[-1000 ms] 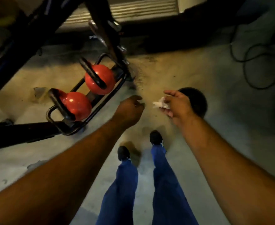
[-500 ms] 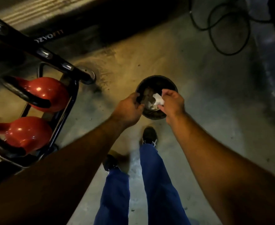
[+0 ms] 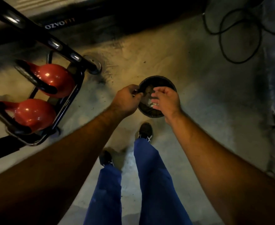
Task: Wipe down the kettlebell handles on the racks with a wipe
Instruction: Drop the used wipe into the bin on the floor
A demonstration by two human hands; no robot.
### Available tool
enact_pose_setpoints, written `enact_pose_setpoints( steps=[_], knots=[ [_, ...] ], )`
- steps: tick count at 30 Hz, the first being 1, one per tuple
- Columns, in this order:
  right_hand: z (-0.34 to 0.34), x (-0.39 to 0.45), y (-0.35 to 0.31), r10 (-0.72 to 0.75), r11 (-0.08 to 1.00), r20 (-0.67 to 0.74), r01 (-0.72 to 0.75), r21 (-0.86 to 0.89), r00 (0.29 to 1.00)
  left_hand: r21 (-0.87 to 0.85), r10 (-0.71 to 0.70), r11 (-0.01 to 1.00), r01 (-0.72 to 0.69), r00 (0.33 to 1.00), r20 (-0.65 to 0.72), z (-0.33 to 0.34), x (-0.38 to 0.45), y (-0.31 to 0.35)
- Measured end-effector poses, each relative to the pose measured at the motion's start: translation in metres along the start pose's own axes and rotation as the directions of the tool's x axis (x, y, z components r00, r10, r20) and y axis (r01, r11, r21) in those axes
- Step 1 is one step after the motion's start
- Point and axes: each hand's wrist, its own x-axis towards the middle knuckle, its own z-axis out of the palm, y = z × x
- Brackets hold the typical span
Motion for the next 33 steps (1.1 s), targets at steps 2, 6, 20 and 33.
enact_pose_setpoints(
  steps=[2,6,20,33],
  knots=[
    [-0.002,-0.027,-0.018,-0.071,0.996,0.055,0.073,-0.049,0.996,-0.023,0.003,1.000,-0.004,0.998,-0.058,-0.018,-0.026,0.013],
    [-0.005,-0.104,-0.064,-0.210,0.958,0.140,0.232,-0.167,0.968,-0.115,0.001,0.993,-0.020,0.987,-0.159,-0.065,-0.099,0.030],
    [0.139,-0.466,-0.053,-0.447,0.490,0.677,0.793,-0.362,0.585,-0.244,-0.075,0.961,-0.132,0.721,-0.689,-0.196,-0.497,-0.117],
    [0.369,-0.716,0.136,-0.052,-0.004,0.988,0.989,-0.147,0.147,-0.522,-0.513,0.852,0.029,0.243,-0.824,-0.199,-0.798,-0.397]
  ],
)
